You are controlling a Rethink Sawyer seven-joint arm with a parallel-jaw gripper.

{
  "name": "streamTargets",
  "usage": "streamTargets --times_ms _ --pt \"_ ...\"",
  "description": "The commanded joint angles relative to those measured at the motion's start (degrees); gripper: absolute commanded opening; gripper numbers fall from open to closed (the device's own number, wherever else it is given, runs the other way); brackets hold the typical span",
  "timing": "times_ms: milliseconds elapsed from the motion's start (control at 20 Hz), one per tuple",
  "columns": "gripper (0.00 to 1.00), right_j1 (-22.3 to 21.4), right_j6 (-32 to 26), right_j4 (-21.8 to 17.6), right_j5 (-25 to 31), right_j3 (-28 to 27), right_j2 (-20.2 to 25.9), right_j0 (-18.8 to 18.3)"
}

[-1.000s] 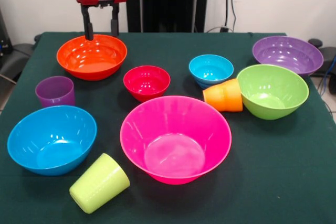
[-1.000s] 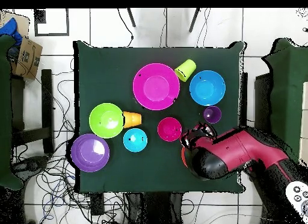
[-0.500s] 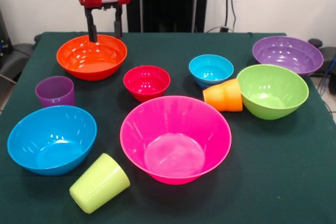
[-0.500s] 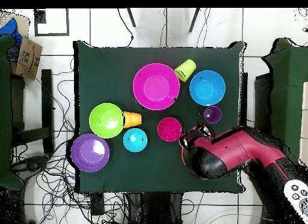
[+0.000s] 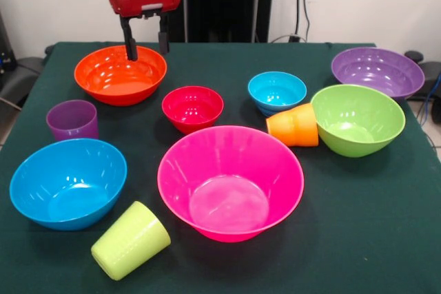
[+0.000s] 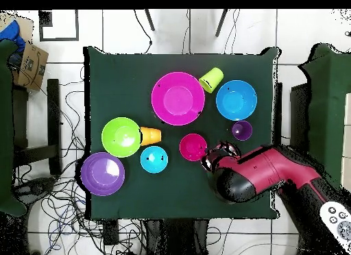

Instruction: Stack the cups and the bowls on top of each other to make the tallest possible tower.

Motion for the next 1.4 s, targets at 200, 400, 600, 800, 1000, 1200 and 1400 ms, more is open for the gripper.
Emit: streamTargets --times_ms 200,400,600,800,1000,1200,1400 --pt "1.00 3.60 -12.95 -0.51 2.87 1.77 -3.74 1.21" --pt "1.00 4.13 -12.22 -0.73 2.94 1.74 -4.24 1.41" --pt "1.00 4.30 -11.50 -1.29 2.50 1.79 -4.67 1.56" --pt "1.00 4.35 -11.38 -1.13 2.56 1.66 -4.96 1.54" --pt "1.00 4.97 -11.30 -0.94 3.05 1.13 -5.62 1.97" --pt "1.00 5.50 -10.38 -2.26 2.07 1.02 -6.69 2.24" --pt "1.00 5.40 -9.22 -3.10 1.65 1.10 -7.68 2.34"
